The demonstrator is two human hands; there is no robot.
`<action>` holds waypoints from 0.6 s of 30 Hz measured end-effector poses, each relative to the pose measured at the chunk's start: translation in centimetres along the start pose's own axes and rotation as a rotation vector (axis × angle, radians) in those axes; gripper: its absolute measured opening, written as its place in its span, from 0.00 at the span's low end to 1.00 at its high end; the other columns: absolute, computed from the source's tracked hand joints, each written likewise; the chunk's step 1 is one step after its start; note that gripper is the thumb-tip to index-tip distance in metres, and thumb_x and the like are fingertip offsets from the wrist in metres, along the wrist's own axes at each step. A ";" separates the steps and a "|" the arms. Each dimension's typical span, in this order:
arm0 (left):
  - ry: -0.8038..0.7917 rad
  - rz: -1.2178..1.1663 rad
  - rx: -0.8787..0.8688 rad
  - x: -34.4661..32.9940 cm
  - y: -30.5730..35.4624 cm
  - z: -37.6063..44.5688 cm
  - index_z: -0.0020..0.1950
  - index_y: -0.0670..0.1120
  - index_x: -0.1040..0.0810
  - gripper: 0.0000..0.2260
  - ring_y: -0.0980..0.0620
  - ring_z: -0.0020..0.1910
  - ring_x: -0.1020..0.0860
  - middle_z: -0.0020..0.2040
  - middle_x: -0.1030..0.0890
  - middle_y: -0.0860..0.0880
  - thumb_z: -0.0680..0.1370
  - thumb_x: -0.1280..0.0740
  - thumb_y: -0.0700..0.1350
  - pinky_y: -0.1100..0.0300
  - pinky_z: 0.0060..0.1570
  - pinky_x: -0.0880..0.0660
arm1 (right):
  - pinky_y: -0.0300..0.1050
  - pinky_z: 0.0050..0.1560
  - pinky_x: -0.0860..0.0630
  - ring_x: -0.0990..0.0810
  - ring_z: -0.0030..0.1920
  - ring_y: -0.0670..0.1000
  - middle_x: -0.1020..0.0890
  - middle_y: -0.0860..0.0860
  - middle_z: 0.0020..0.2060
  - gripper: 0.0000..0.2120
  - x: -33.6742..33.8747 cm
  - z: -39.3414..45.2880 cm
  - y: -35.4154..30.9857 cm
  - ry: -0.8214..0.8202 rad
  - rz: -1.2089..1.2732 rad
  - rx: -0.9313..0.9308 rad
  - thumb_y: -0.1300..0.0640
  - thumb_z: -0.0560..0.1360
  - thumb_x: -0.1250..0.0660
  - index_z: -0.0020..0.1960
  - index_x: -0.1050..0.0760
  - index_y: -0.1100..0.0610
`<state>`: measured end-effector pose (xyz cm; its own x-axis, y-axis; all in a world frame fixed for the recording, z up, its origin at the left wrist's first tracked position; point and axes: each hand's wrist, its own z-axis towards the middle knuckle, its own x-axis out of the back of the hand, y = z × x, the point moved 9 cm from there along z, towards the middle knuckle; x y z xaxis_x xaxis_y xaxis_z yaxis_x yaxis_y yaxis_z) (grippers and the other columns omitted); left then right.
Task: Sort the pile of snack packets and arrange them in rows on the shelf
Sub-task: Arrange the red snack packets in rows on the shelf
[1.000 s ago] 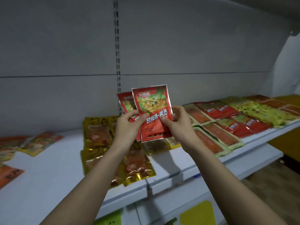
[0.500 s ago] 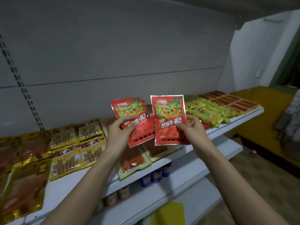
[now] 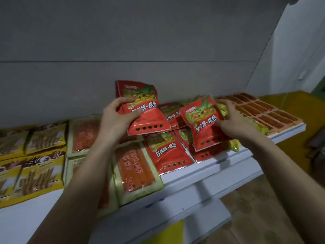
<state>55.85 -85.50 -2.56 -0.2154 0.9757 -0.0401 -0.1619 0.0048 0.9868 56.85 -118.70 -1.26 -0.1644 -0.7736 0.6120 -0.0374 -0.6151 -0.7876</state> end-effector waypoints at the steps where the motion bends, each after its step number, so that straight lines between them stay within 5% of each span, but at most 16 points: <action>1: -0.006 0.010 0.004 -0.6 -0.1 0.4 0.59 0.53 0.20 0.16 0.56 0.36 0.15 0.51 0.20 0.54 0.73 0.24 0.41 0.62 0.34 0.18 | 0.47 0.41 0.18 0.19 0.41 0.51 0.21 0.55 0.53 0.29 -0.7 0.8 0.0 -0.082 -0.086 0.018 0.69 0.77 0.36 0.71 0.35 0.46; 7: 0.017 0.035 0.030 -2.3 -0.4 1.8 0.54 0.55 0.21 0.15 0.59 0.35 0.16 0.51 0.20 0.52 0.73 0.23 0.39 0.65 0.32 0.20 | 0.52 0.52 0.18 0.16 0.48 0.55 0.19 0.55 0.53 0.22 -4.4 2.9 2.6 -0.449 -0.217 -0.059 0.64 0.77 0.31 0.67 0.28 0.47; 13: 0.119 0.075 0.029 -2.8 -1.3 0.8 0.54 0.56 0.20 0.16 0.58 0.38 0.15 0.51 0.19 0.54 0.72 0.23 0.41 0.62 0.35 0.19 | 0.45 0.54 0.28 0.26 0.56 0.54 0.26 0.52 0.55 0.16 -4.8 4.7 3.6 -0.386 -0.728 0.154 0.52 0.73 0.26 0.59 0.24 0.50; 15: 0.169 0.112 0.041 -3.1 -2.1 -0.1 0.54 0.59 0.19 0.16 0.56 0.43 0.15 0.53 0.18 0.54 0.71 0.21 0.43 0.58 0.40 0.17 | 0.48 0.56 0.28 0.26 0.57 0.56 0.27 0.53 0.56 0.15 -4.4 5.2 2.2 -0.299 -0.641 0.256 0.50 0.74 0.28 0.59 0.24 0.50; 18: 0.201 0.086 0.040 -4.7 -2.7 -1.5 0.59 0.55 0.20 0.21 0.58 0.45 0.15 0.55 0.17 0.52 0.69 0.20 0.42 0.60 0.42 0.18 | 0.46 0.48 0.27 0.22 0.46 0.51 0.22 0.50 0.47 0.19 -4.5 5.3 -0.8 -0.294 -0.180 0.306 0.46 0.76 0.31 0.63 0.28 0.51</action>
<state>55.85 -90.41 -5.31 -0.4155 0.9094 0.0184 -0.0970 -0.0644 0.9932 62.82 -115.50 -3.00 0.1065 -0.6337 0.7662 0.2604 -0.7259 -0.6366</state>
